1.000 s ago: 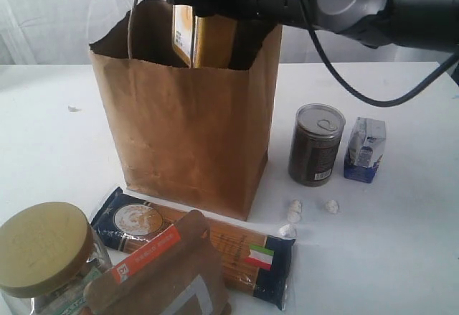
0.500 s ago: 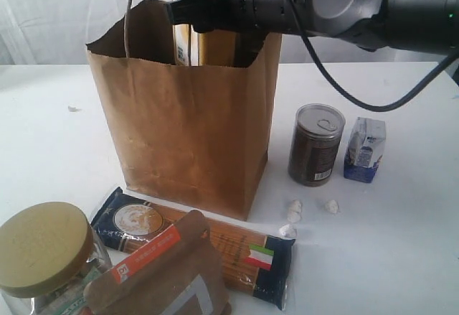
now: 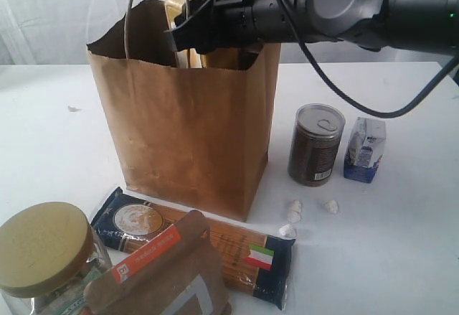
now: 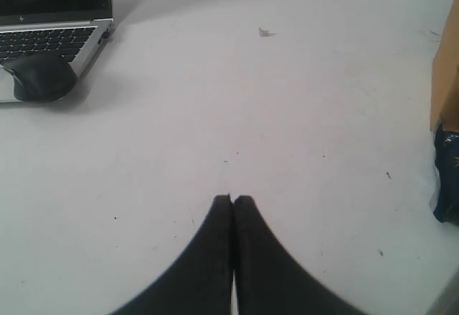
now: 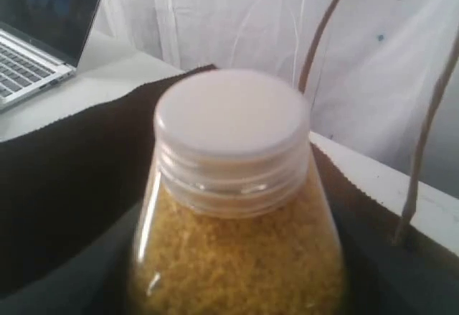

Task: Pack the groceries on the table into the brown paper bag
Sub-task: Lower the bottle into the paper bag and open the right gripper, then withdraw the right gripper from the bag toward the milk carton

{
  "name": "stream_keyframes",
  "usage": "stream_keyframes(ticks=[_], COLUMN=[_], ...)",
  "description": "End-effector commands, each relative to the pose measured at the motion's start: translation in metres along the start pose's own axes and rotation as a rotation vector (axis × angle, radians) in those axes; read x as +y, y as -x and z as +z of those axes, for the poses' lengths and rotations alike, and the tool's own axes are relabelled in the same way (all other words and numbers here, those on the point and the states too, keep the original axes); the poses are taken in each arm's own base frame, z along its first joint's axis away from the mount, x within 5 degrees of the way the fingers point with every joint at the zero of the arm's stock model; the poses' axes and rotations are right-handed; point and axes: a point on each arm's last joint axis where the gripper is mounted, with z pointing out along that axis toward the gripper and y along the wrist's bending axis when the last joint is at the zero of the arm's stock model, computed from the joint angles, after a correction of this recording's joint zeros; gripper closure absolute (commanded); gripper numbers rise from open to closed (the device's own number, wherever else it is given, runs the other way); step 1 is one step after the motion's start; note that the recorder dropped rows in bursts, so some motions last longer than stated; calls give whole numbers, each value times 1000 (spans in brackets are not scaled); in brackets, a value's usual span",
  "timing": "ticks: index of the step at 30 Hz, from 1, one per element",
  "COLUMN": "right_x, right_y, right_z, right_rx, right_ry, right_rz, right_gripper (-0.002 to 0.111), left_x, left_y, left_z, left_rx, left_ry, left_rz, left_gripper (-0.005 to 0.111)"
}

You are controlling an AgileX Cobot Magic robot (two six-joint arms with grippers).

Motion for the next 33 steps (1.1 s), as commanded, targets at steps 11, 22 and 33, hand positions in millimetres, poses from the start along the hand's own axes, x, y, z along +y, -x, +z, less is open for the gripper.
stream_keyframes(ticks=[11,22,33], right_x=[-1,-7,-6], right_y=[8,4,1], right_z=[-7,-8,-8], right_rx=[-4,38,68], right_ry=[-4,-2,13], right_rz=[-149,-146,-145], right_gripper=[68,68,50], left_x=[0,0,0], left_y=[-1,-1,-1], left_z=[0,0,0], left_rx=[-6,-6,-6], left_ry=[-1,-1,-1], left_rz=[-8,-8,-8], left_gripper=[107,107,107])
